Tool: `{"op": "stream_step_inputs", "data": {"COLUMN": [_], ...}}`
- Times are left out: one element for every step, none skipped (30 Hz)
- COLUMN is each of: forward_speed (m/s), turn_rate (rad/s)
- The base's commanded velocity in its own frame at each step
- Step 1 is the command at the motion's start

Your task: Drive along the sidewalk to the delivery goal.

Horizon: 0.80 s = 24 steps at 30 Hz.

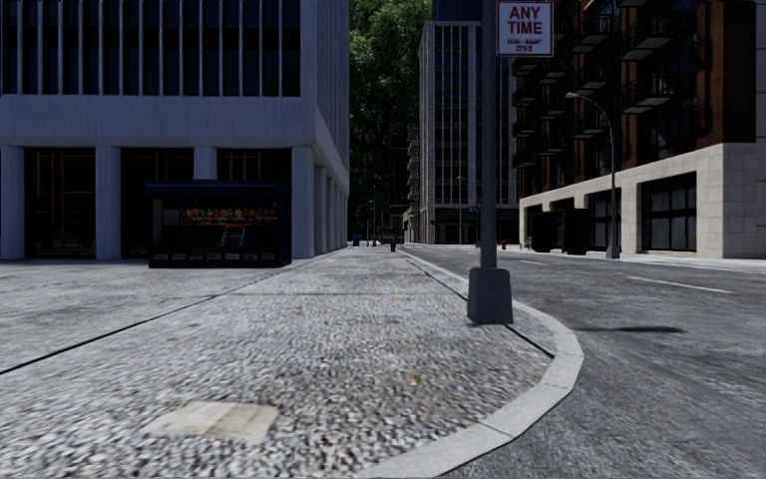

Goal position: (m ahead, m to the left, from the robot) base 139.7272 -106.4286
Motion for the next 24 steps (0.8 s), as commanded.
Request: {"op": "stream_step_inputs", "data": {"forward_speed": [2.00, 2.00, 2.00, 1.91, 1.81, 1.73, 1.66, 1.66, 1.59, 1.51, 1.43, 1.38, 1.37, 1.37, 1.37, 1.36, 1.36, 1.36, 1.36, 1.36, 1.36, 1.36, 1.36, 1.36], "turn_rate": [0.00, 0.00, 0.00, 0.00, 0.00, 0.00, 0.00, 0.00, 0.00, 0.00, 0.00, 0.00, 0.00, 0.00, 0.00, 0.00, 0.00, 0.00, 0.00, 0.00, 0.00, 0.00, 0.00, 0.00]}}
